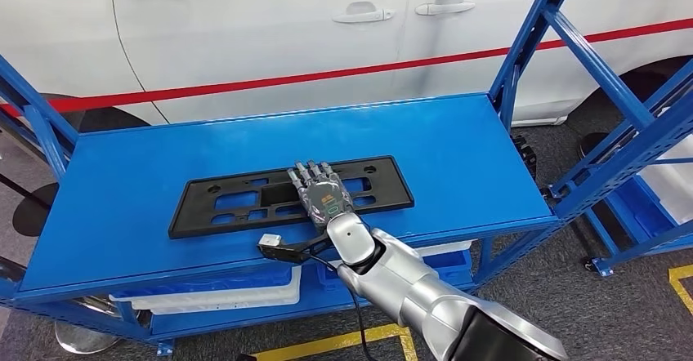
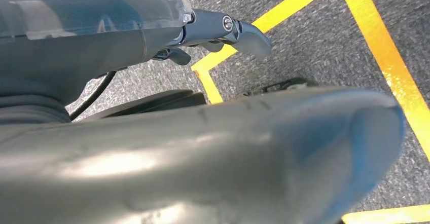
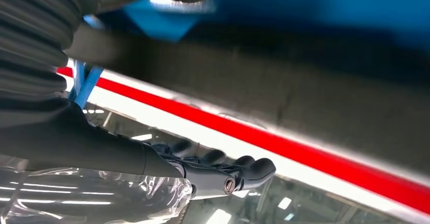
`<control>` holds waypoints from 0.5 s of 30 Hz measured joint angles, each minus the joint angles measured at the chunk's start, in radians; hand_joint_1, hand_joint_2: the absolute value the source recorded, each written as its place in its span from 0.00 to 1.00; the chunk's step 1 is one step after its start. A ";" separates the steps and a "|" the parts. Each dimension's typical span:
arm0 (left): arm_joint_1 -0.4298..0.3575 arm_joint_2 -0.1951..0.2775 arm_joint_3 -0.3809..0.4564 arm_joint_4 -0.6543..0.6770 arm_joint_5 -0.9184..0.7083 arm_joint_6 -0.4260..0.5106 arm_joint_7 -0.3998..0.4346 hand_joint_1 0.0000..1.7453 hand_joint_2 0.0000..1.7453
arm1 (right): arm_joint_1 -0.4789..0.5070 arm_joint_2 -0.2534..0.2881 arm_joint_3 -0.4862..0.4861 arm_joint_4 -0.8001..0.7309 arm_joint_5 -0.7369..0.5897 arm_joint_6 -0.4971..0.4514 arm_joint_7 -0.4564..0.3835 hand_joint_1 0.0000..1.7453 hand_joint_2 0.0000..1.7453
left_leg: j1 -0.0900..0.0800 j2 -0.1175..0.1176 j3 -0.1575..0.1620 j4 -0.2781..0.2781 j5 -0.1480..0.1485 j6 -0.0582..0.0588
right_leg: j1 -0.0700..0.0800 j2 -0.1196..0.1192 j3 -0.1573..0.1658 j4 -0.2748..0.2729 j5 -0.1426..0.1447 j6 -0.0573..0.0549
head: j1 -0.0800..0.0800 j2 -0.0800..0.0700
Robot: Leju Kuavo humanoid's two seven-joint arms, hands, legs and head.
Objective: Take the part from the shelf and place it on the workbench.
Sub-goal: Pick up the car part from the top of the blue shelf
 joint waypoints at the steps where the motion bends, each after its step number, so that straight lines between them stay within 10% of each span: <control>1: 0.002 0.000 0.000 0.000 0.001 0.000 -0.001 0.00 0.00 | 0.004 -0.001 0.000 0.004 -0.001 0.001 -0.007 1.00 1.00 | -0.001 0.000 -0.001 0.000 0.000 0.000 | -0.001 0.000 -0.022 0.044 -0.010 0.001 | 0.000 0.000; 3: 0.004 0.000 0.000 0.000 0.002 0.000 -0.003 0.00 0.00 | 0.008 -0.002 -0.002 0.009 -0.003 0.003 -0.015 1.00 1.00 | -0.001 -0.001 -0.001 0.002 0.000 0.000 | -0.002 0.000 -0.016 0.029 0.022 -0.001 | 0.000 0.000; 7: 0.004 -0.001 0.000 0.000 0.006 0.000 -0.006 0.00 0.00 | 0.008 -0.002 -0.006 0.013 -0.003 0.004 -0.021 1.00 1.00 | -0.004 -0.004 0.000 0.007 -0.005 -0.008 | 0.001 0.000 0.085 -0.181 0.119 -0.014 | 0.000 0.000; 12: 0.004 -0.001 0.000 0.000 0.007 0.001 -0.008 0.00 0.00 | 0.008 -0.001 -0.009 0.015 -0.003 0.004 -0.024 1.00 1.00 | -0.005 -0.003 -0.006 0.015 -0.015 -0.033 | 0.002 0.000 0.104 -0.233 0.128 -0.031 | -0.001 0.000; 15: 0.005 0.000 0.000 0.000 0.007 0.002 -0.009 0.00 0.00 | 0.009 0.000 -0.009 0.016 -0.003 0.005 -0.024 1.00 1.00 | -0.002 -0.002 -0.067 0.154 -0.095 -0.045 | -0.002 -0.003 0.107 -0.241 0.132 -0.045 | -0.005 0.000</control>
